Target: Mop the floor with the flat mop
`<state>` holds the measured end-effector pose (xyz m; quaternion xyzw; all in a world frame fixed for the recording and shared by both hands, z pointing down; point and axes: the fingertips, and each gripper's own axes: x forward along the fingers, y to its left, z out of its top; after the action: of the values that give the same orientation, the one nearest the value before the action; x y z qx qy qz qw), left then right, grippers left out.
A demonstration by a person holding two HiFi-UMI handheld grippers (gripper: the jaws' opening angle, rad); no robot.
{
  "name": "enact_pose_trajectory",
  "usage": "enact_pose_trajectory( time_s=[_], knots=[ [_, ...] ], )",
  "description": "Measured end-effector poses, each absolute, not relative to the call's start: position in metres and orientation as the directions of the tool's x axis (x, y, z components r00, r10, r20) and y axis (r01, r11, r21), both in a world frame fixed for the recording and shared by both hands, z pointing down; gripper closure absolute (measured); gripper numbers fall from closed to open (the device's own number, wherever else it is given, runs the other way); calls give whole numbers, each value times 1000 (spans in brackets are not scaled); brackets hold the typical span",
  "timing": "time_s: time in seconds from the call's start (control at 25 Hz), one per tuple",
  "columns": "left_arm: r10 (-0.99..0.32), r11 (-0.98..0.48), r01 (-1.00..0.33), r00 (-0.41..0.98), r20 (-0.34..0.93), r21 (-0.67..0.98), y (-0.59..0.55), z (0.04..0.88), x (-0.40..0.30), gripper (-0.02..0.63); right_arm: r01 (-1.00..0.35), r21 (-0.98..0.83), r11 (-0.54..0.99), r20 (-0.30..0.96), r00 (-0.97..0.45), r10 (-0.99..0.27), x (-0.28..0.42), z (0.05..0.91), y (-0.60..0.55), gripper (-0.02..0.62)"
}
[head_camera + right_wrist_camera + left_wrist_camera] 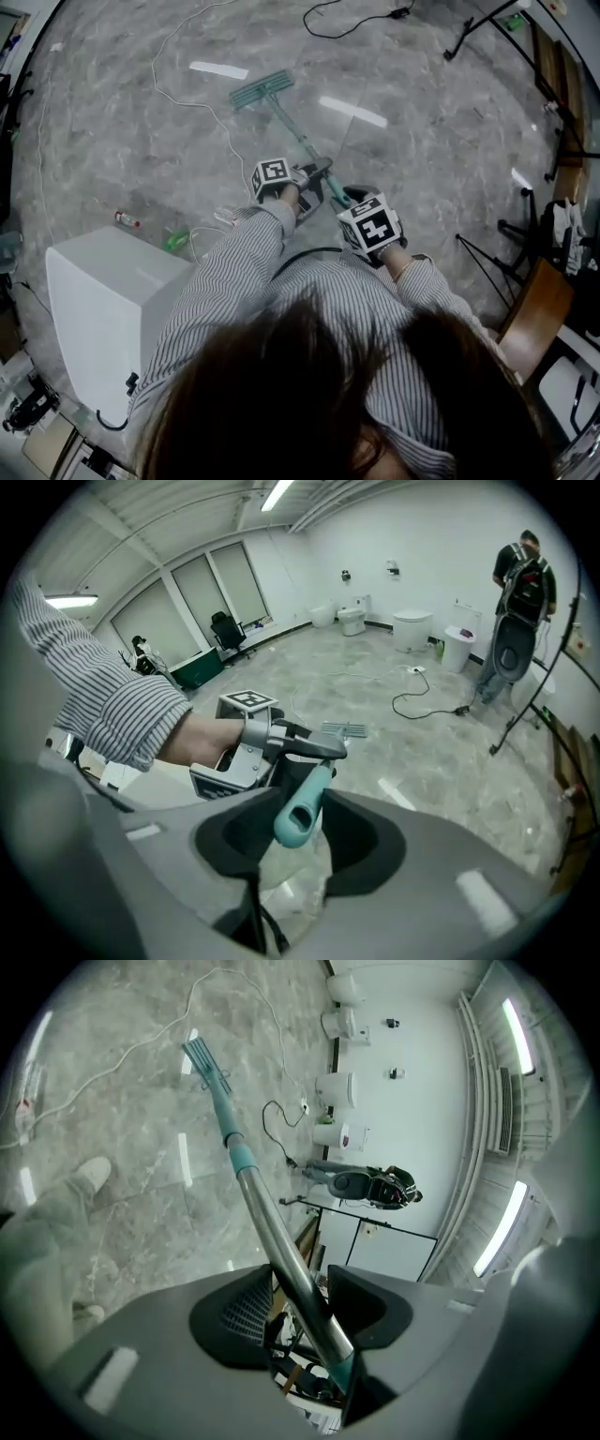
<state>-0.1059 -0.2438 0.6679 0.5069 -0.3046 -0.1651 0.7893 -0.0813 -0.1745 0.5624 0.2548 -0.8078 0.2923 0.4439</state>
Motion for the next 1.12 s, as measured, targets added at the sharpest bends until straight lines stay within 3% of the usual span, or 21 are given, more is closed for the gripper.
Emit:
enact_pose_trajectory(
  time_s=[0.2, 0.48, 0.72, 1.12],
  knots=[
    [-584, 399, -84, 744, 324, 913, -345, 665, -209, 411, -660, -273, 700, 835, -524, -168, -184, 558, -275, 454],
    [-541, 370, -165, 762, 357, 914, -439, 666, -279, 400, -686, -256, 681, 833, -514, -205, -254, 559, -369, 462],
    [-563, 374, -212, 722, 403, 903, -473, 676, -320, 402, -700, -255, 667, 832, -510, -218, -294, 568, -401, 462],
    [-599, 372, -199, 695, 399, 907, -493, 675, -328, 402, -707, -232, 669, 833, -499, -238, -296, 566, -424, 462]
  ],
)
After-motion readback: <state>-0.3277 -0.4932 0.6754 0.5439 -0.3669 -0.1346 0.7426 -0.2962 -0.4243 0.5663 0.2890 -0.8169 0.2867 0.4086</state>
